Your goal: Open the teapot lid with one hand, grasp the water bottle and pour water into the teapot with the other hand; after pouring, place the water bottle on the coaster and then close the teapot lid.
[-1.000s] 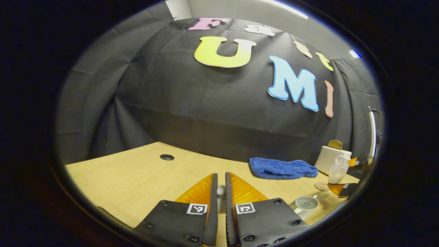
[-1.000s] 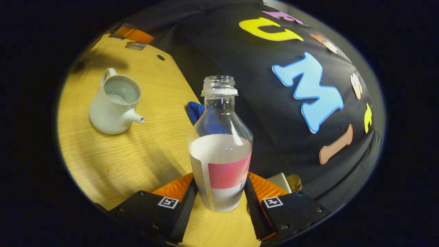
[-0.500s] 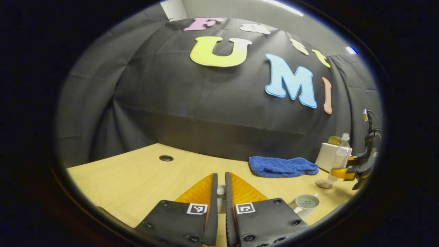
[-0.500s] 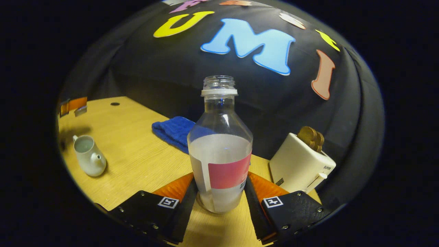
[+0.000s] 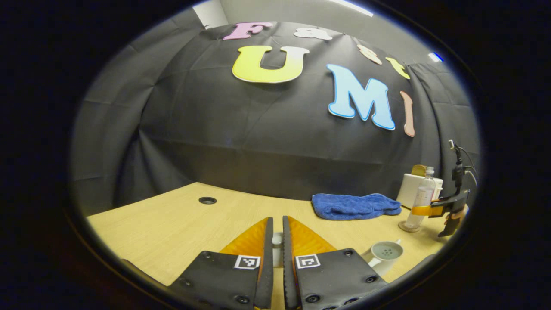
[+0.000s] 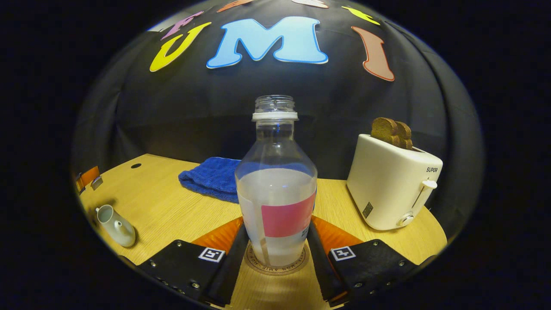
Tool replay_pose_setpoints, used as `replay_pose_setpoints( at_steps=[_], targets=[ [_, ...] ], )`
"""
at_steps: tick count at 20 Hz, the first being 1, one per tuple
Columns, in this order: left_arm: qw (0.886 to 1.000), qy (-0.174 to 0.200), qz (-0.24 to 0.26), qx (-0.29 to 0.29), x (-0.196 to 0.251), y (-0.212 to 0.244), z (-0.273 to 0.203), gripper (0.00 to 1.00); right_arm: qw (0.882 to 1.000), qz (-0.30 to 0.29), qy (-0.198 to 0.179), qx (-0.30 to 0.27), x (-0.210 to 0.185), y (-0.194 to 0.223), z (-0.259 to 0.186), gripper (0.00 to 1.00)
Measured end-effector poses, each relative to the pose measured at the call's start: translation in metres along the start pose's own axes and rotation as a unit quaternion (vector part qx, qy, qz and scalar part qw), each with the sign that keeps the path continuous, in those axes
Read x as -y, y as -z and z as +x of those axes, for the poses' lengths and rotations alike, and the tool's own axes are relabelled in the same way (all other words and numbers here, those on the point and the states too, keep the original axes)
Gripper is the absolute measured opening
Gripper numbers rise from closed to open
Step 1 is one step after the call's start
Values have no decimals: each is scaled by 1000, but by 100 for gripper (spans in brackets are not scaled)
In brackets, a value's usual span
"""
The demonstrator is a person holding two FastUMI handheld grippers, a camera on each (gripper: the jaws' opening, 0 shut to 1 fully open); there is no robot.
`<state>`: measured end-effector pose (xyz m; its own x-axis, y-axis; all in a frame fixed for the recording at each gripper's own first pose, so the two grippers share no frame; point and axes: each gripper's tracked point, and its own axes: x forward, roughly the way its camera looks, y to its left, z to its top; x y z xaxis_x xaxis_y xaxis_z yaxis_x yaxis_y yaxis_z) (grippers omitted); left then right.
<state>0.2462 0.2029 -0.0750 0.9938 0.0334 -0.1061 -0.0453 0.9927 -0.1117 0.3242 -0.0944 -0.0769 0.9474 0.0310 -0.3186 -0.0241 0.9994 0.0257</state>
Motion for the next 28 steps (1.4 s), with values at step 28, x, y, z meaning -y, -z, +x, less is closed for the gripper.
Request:
replay_pose_setpoints(
  at_steps=[28],
  targets=[
    [1000,19,-4,8,7,-2,0,19,993,56,22,97,4,-75,-72,98]
  ],
)
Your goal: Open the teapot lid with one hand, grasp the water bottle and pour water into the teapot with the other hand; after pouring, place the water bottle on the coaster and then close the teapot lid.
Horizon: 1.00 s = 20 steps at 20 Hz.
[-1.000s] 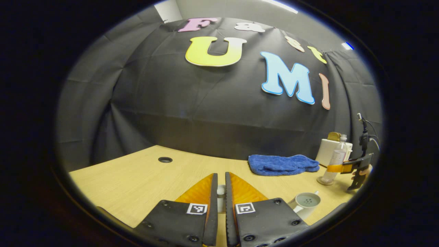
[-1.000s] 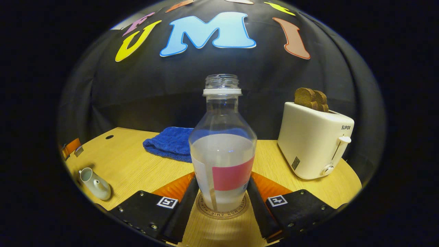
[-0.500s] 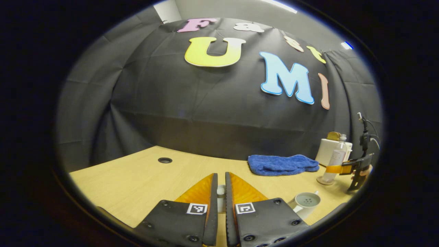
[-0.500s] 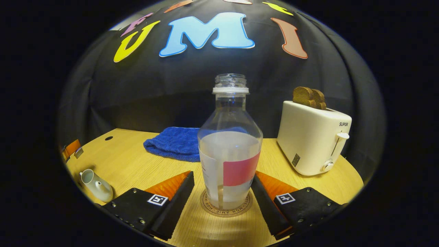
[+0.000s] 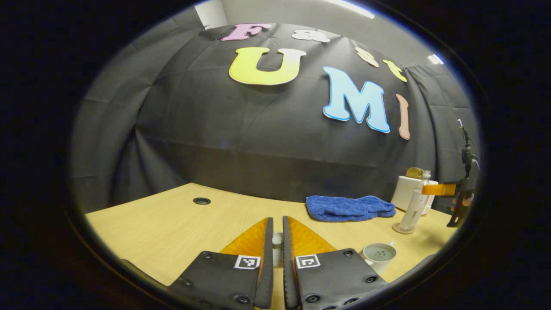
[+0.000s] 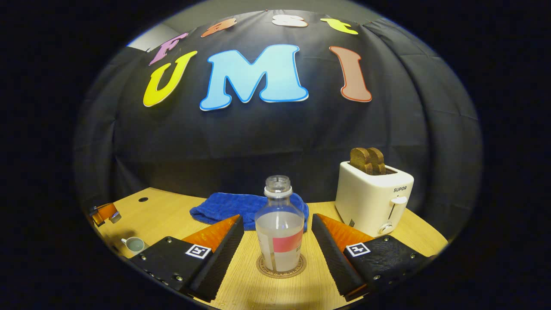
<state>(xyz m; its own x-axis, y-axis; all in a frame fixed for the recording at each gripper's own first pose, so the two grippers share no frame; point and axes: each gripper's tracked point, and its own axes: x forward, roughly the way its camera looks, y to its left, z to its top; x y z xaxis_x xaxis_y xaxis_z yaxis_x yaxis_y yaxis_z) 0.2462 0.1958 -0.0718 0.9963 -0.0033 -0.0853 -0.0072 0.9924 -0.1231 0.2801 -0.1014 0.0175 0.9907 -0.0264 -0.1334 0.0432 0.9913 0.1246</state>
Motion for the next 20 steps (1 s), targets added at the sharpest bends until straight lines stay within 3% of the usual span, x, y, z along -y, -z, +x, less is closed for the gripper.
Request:
replay_pose_setpoints(
  at_steps=[1,4,10,13,15,20],
  targets=[
    [1000,1,1,0,1,0,-1,16,1000,-3,0,4,0,-2,-2,98],
    [1000,6,0,-1,9,-1,2,19,999,-23,5,22,-2,-8,-28,98],
    [1000,20,9,-2,26,-4,-2,16,997,-56,18,46,-11,11,-78,98],
    [1000,26,13,0,37,-9,-7,19,997,-60,15,50,-19,21,-99,98],
    [999,35,16,-1,51,-12,-13,16,997,-53,17,47,-20,26,-116,98],
    [997,63,36,7,111,-30,-24,19,997,-51,22,46,-14,46,-134,98]
  ],
)
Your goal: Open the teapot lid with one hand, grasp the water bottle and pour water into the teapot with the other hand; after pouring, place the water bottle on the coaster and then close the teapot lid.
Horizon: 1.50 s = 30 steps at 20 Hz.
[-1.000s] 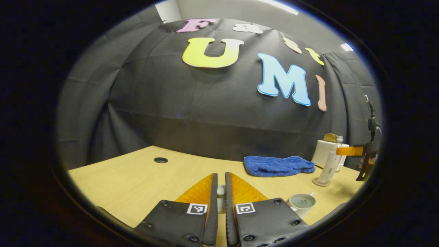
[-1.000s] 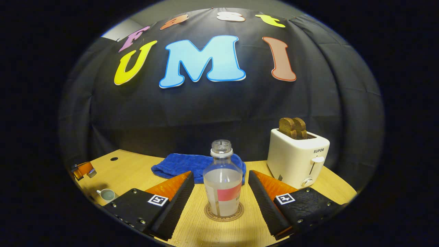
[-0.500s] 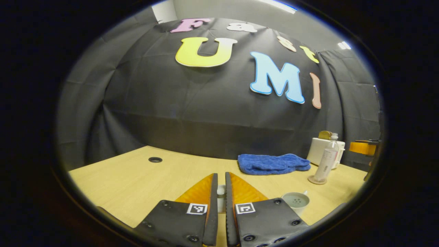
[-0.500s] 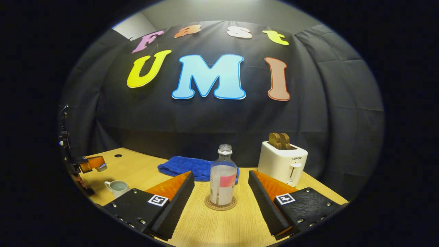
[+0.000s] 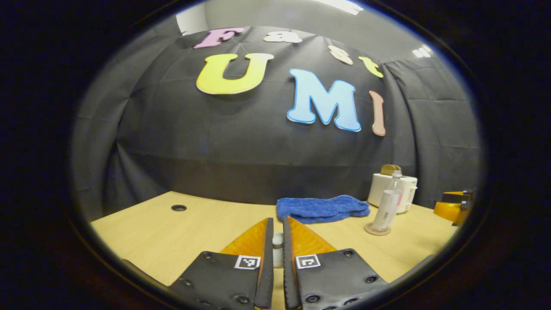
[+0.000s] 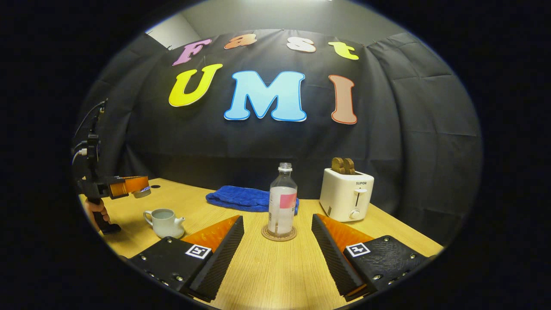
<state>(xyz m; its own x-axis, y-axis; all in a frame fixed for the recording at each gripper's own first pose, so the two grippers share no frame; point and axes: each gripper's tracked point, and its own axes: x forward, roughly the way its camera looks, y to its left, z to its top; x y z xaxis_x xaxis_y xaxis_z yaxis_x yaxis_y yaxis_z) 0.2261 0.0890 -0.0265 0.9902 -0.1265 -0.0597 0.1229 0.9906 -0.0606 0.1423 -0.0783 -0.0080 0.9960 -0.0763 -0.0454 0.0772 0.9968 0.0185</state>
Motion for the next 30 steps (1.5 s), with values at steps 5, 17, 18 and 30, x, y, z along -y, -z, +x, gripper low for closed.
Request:
replay_pose_setpoints(
  at_steps=[5,17,18,30],
  targets=[
    [1000,6,12,-23,46,13,6,16,1000,13,10,8,9,0,-2,98],
    [998,0,40,-52,58,51,20,19,999,4,33,19,14,-2,-3,98],
    [998,0,43,-52,59,51,22,16,999,6,32,18,14,-1,-3,98],
    [997,-5,46,-58,62,57,22,19,999,6,30,11,12,3,-1,98]
  ],
)
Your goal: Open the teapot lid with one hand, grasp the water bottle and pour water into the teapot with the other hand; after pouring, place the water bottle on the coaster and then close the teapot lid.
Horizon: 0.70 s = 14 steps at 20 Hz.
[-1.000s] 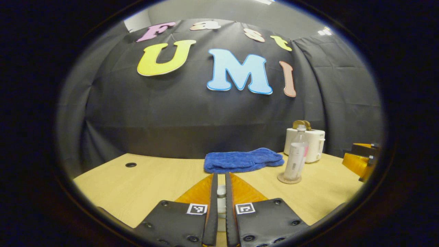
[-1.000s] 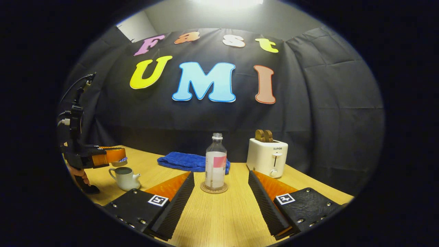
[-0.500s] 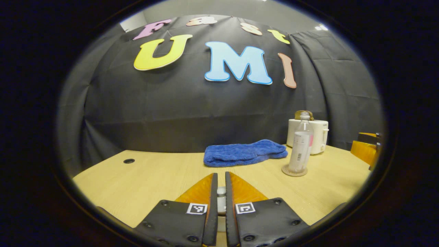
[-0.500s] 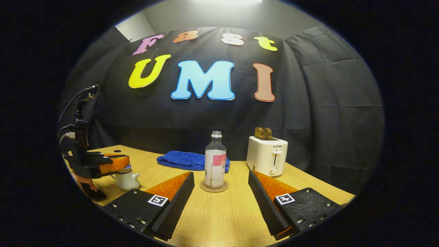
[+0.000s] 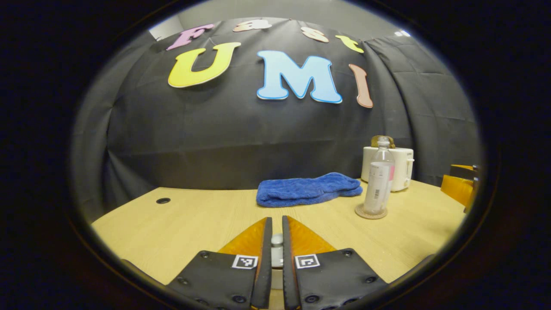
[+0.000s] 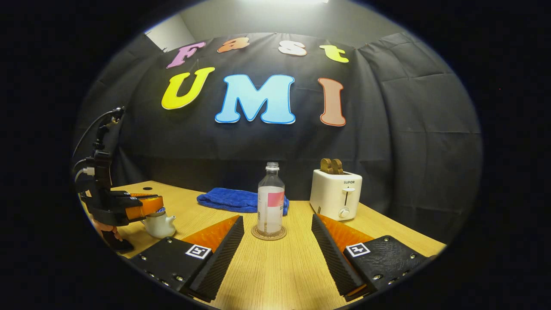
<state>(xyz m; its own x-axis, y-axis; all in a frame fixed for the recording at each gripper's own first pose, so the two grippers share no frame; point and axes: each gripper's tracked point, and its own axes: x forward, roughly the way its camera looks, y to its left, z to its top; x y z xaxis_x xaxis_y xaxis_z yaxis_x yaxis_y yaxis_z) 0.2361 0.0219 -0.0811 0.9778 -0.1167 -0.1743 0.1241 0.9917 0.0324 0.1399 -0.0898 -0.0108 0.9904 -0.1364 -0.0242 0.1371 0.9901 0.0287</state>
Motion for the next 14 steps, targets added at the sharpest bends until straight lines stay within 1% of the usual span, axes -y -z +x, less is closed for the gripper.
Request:
replay_pose_setpoints(
  at_steps=[1,3,8,9,10,12,13,14],
  targets=[
    [1000,7,-3,-3,3,3,0,19,1000,0,0,-1,0,0,0,98],
    [1000,8,-2,-9,5,6,1,22,1000,0,2,-2,1,1,1,98],
    [1000,9,-4,-3,7,1,-6,23,1000,2,0,-5,-1,3,1,98],
    [1000,10,-3,0,7,0,-12,27,1000,2,-1,-6,-2,3,0,98],
    [1000,14,-3,5,9,-1,-13,24,1000,1,-3,-7,-4,5,1,98],
    [1000,17,-6,15,11,-8,-24,33,1000,1,-7,-9,-9,6,0,98],
    [1000,19,-10,17,15,-8,-26,36,1000,1,-10,-8,-12,7,-1,98],
    [999,26,-14,19,19,-10,-31,37,1000,-1,-13,-7,-15,6,-2,98]
  ],
)
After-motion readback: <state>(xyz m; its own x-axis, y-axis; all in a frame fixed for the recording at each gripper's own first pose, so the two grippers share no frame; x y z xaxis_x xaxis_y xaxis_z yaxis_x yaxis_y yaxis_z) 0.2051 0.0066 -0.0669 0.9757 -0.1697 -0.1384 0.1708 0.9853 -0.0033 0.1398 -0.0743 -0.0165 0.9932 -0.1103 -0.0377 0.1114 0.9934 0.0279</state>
